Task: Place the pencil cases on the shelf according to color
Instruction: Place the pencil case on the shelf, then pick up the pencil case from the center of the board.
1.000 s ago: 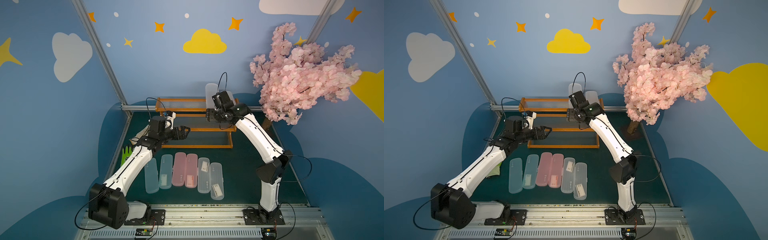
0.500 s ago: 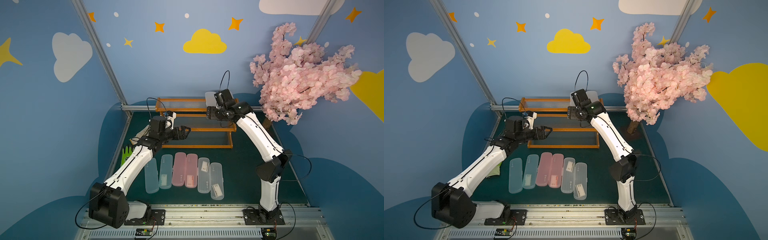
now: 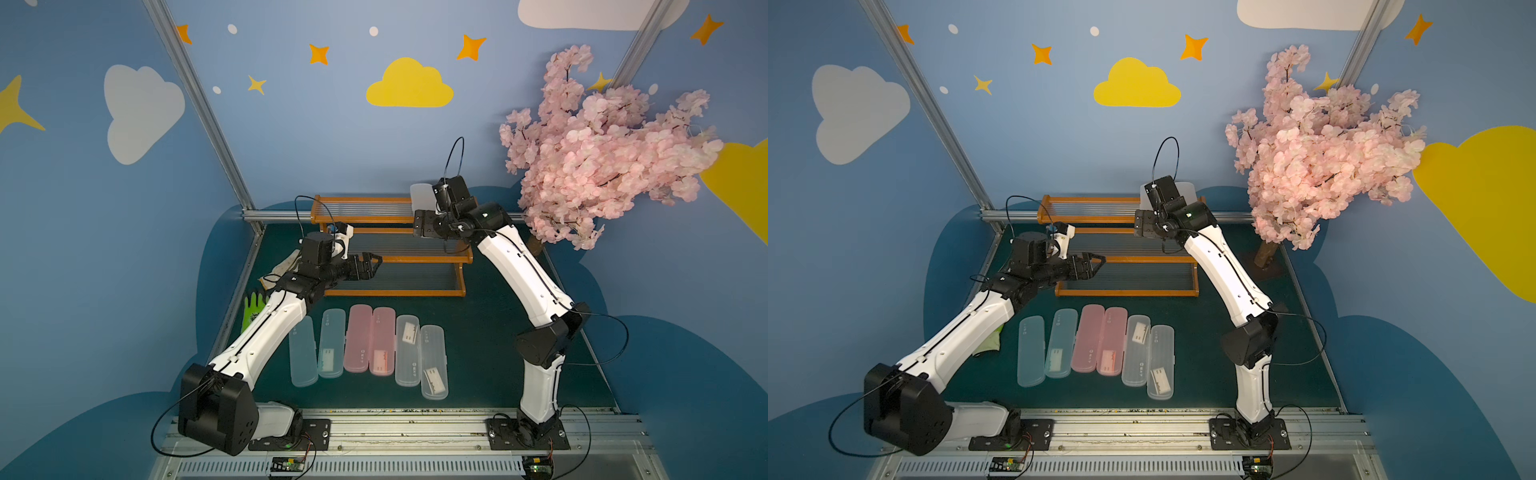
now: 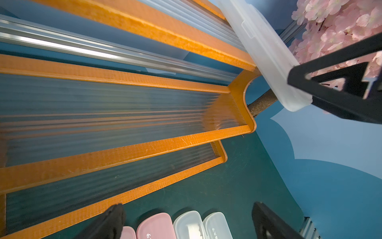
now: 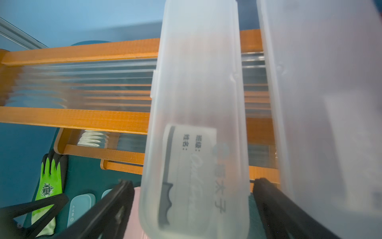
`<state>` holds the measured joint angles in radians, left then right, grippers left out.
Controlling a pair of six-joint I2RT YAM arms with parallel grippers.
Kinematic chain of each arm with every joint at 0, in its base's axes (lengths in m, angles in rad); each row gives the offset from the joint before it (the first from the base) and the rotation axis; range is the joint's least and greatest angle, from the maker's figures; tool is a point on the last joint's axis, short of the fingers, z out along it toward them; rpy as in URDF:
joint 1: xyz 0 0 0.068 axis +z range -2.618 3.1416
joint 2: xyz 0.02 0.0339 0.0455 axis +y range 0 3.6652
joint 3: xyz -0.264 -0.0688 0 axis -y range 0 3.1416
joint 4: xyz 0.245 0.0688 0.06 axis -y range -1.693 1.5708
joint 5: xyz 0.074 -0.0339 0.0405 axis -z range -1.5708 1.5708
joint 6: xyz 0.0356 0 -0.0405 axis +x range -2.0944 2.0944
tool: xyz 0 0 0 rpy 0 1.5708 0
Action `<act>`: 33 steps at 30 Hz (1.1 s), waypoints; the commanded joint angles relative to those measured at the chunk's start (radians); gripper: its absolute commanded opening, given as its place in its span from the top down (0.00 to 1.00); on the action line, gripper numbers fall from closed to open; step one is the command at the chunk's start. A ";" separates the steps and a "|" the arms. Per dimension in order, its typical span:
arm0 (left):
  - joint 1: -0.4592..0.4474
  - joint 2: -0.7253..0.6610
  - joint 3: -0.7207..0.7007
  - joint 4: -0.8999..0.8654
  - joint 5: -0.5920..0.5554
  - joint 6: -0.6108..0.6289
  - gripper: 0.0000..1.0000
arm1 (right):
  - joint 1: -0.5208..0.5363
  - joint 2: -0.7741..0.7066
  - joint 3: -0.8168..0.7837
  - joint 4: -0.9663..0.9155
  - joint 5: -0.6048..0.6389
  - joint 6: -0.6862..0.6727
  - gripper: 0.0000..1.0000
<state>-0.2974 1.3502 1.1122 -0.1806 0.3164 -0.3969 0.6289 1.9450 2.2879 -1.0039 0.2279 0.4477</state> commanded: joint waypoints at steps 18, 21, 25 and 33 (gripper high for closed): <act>-0.048 -0.011 -0.035 0.037 -0.034 0.062 0.00 | -0.035 -0.807 -0.931 0.336 -0.064 0.043 0.02; -0.048 -0.005 -0.033 0.032 -0.043 0.067 0.00 | -0.020 -0.870 -1.056 0.268 -0.086 0.083 0.02; -0.047 -0.001 -0.035 0.031 -0.061 0.076 0.00 | 0.035 -0.897 -1.249 0.265 -0.133 0.169 0.04; -0.046 0.009 -0.023 0.008 -0.112 0.098 0.00 | 0.191 -0.661 -1.398 0.295 -0.225 0.315 0.04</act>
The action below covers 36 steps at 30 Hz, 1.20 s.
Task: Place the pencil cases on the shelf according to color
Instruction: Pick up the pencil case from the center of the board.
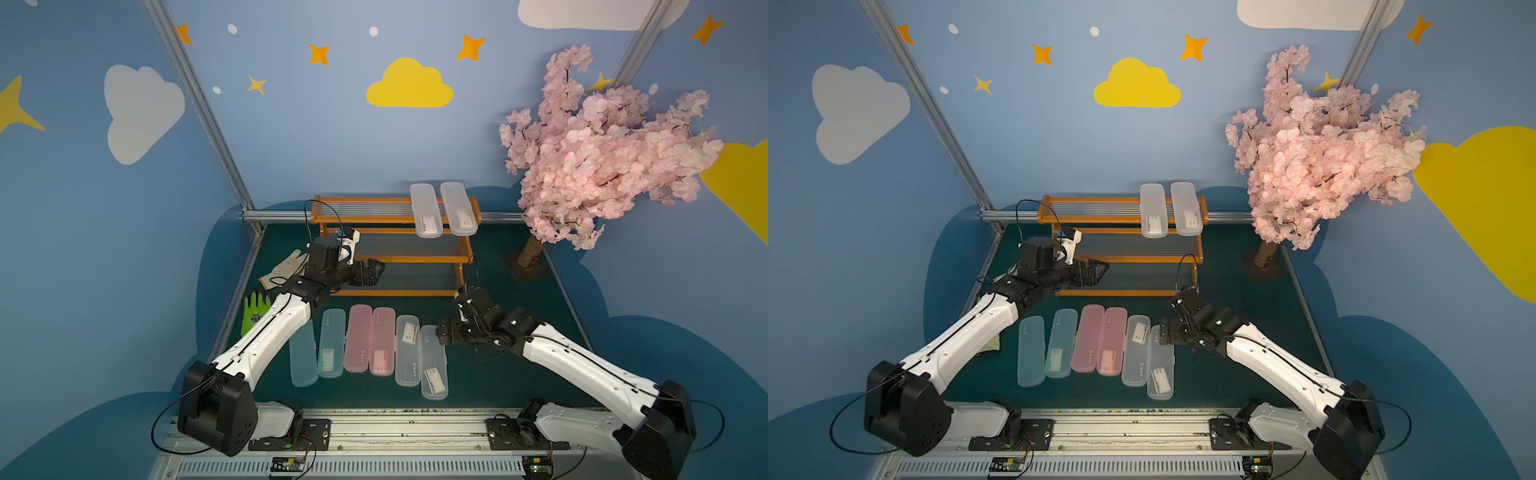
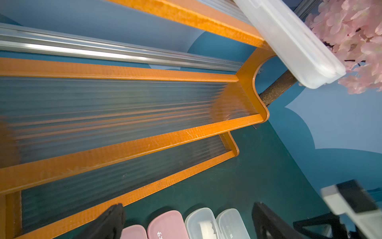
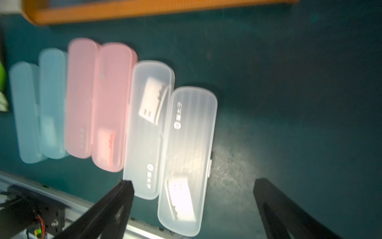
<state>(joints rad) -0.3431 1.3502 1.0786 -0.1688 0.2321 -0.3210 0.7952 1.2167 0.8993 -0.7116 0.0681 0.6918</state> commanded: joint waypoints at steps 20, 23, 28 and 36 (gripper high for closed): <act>-0.001 0.024 0.016 -0.015 -0.053 0.034 0.00 | 0.148 0.427 0.059 -0.187 0.104 0.072 0.06; -0.001 0.022 0.018 -0.017 -0.048 0.031 0.00 | 0.128 0.355 0.036 -0.194 0.105 0.055 0.05; -0.001 0.033 0.027 -0.030 -0.050 0.035 0.00 | 0.141 0.209 0.017 -0.189 0.107 0.051 0.03; -0.006 0.040 0.027 -0.030 -0.049 0.040 0.00 | 0.157 -0.018 -0.209 -0.115 0.008 0.049 0.01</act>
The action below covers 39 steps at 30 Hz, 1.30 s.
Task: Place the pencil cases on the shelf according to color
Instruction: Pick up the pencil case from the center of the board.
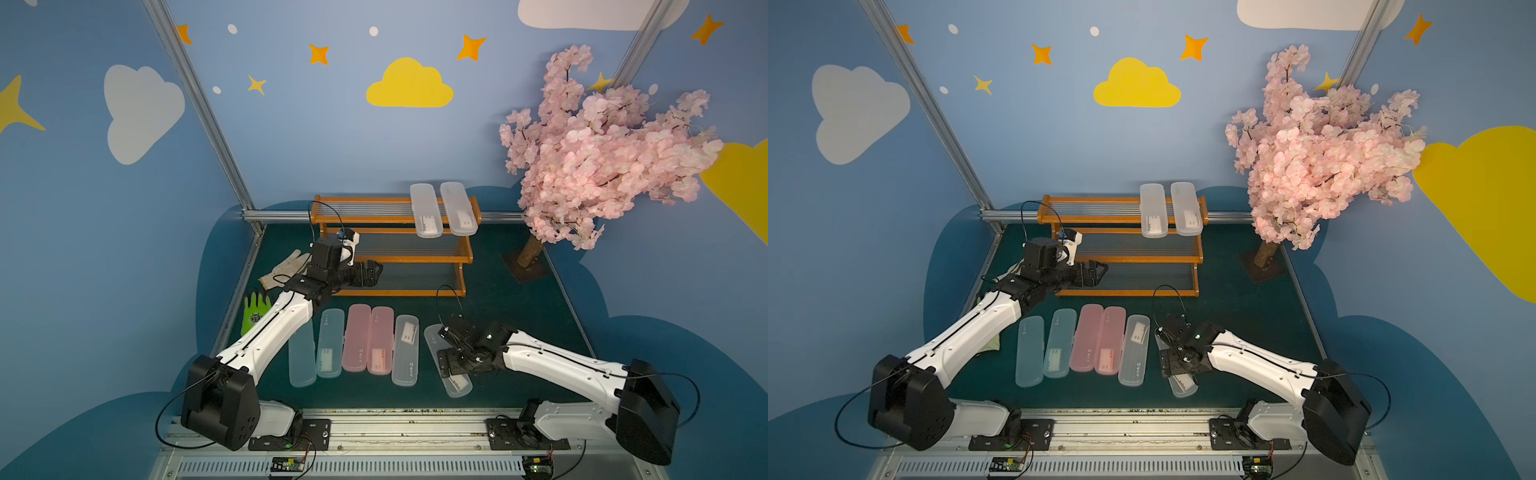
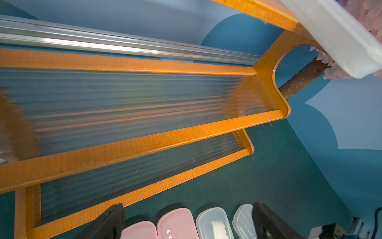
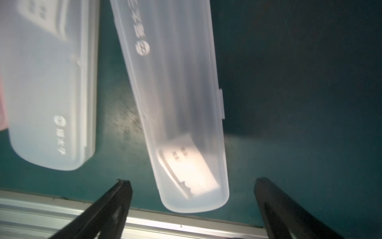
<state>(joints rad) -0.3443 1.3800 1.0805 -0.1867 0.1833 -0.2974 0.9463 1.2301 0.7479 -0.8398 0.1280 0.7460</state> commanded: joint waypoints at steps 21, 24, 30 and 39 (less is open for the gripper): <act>-0.039 0.034 0.033 -0.021 -0.016 0.039 0.00 | 0.084 0.151 -0.093 0.142 -0.041 -0.003 0.02; -0.039 0.032 0.034 -0.022 -0.019 0.036 0.00 | 0.088 0.171 -0.093 0.162 -0.035 -0.005 0.05; -0.039 0.019 0.031 -0.022 -0.033 0.033 0.00 | 0.117 0.180 -0.081 0.128 0.029 0.033 0.12; -0.040 -0.016 0.041 -0.035 0.001 0.013 0.00 | 0.125 0.078 0.016 0.017 0.133 0.062 0.29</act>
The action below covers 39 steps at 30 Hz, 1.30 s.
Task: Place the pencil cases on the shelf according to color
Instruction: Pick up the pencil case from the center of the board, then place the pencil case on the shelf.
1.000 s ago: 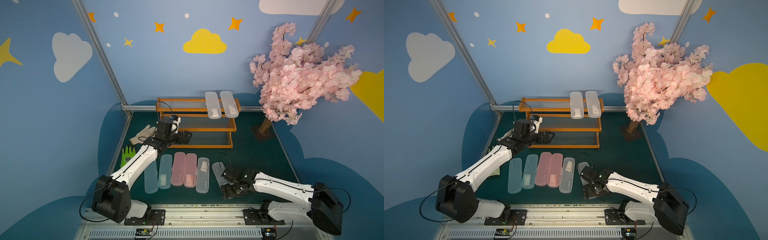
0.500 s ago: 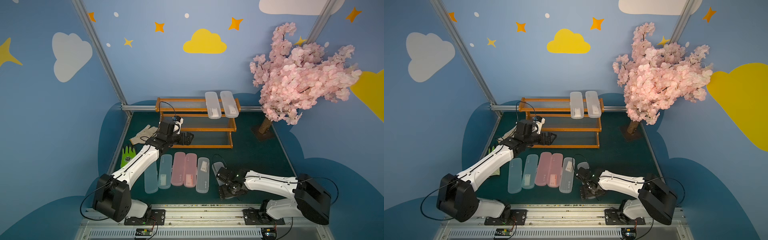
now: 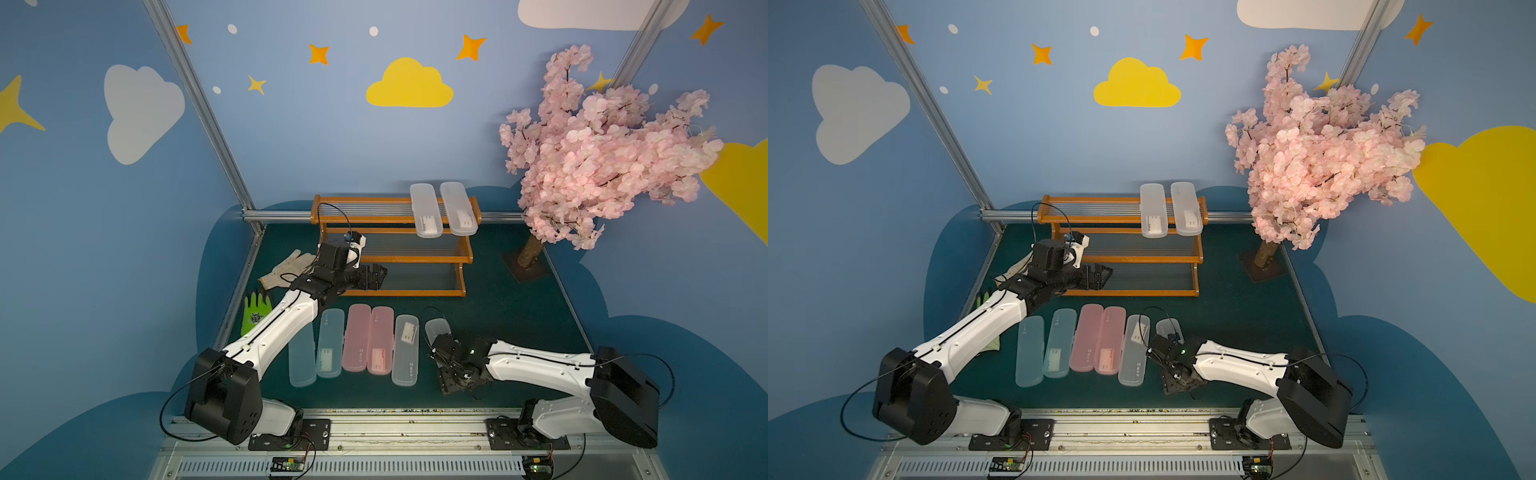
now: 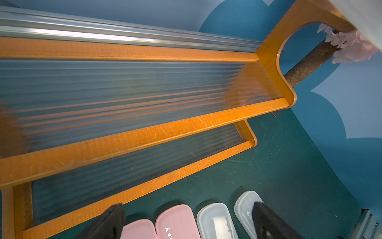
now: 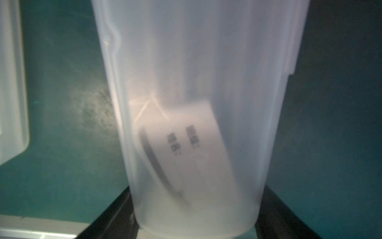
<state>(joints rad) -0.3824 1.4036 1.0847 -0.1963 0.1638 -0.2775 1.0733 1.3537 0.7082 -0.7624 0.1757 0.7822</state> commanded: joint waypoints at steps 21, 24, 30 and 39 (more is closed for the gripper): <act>-0.007 -0.329 -0.107 -0.238 0.043 -0.227 0.00 | -0.059 0.063 0.493 -0.199 0.067 -0.049 0.30; -0.015 -0.348 -0.117 -0.239 0.063 -0.230 0.00 | -0.061 0.090 0.538 -0.199 0.067 -0.054 0.30; -0.026 -0.359 -0.092 -0.272 0.056 -0.234 0.00 | -0.062 0.139 0.637 -0.199 0.043 -0.072 0.30; -0.026 -0.286 0.029 -0.343 -0.002 -0.200 0.00 | -0.065 0.208 0.783 -0.181 0.080 -0.100 0.30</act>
<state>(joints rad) -0.4068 1.0924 1.0615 -0.5022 0.1917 -0.4999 1.0130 1.5398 1.4322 -0.9474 0.2260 0.7136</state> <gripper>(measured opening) 0.999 0.768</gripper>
